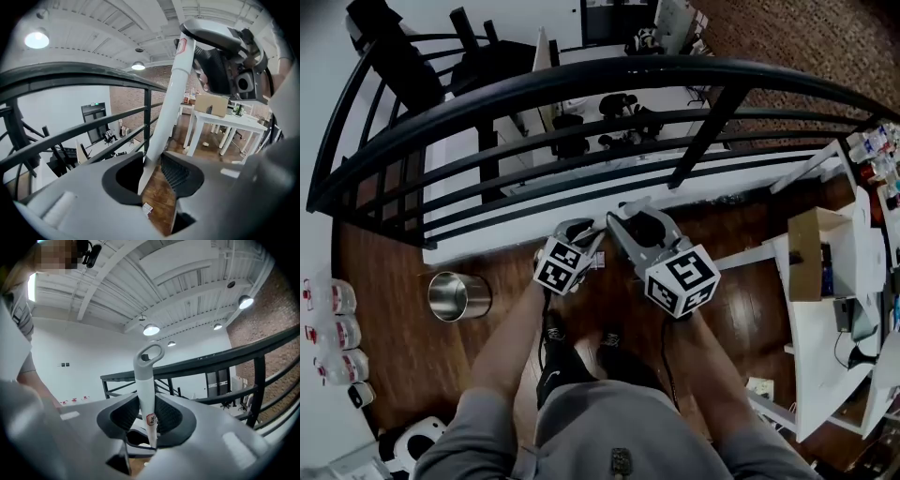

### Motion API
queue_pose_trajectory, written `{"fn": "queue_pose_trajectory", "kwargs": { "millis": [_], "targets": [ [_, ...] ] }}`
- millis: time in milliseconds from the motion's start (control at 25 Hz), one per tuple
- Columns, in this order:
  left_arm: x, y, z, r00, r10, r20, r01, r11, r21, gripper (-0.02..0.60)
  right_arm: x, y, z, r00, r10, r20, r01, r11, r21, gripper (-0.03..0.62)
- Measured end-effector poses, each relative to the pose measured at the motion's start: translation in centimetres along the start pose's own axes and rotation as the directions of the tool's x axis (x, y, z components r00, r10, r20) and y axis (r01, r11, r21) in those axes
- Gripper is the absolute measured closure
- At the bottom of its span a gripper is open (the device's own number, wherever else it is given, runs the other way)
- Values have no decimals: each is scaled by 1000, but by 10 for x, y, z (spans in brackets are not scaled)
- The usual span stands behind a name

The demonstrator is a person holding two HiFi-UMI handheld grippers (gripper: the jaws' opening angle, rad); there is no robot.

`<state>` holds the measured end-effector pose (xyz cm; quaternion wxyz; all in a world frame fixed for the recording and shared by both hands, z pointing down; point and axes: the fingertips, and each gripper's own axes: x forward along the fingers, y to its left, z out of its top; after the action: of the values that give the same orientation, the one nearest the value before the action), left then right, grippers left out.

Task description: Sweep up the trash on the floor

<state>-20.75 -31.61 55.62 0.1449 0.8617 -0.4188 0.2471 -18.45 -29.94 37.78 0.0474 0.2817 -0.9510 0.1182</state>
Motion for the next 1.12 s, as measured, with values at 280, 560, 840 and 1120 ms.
{"fn": "queue_pose_trajectory", "kwargs": {
  "millis": [280,560,840,1120],
  "targets": [
    [42,-35,53,995,-94,29,93,995,38,459,-36,-48,29,993,-113,27,114,993,-16,494],
    [129,-47,67,969,-245,41,244,969,23,460,-30,-127,10,970,-236,-53,235,972,-26,493],
    [192,-48,75,951,-305,42,306,952,-9,465,-15,-195,-1,946,-305,-105,306,952,-14,494],
    [246,-22,59,978,-209,-10,206,969,-137,463,15,-253,-34,958,-219,-185,225,974,15,494]
  ]
}}
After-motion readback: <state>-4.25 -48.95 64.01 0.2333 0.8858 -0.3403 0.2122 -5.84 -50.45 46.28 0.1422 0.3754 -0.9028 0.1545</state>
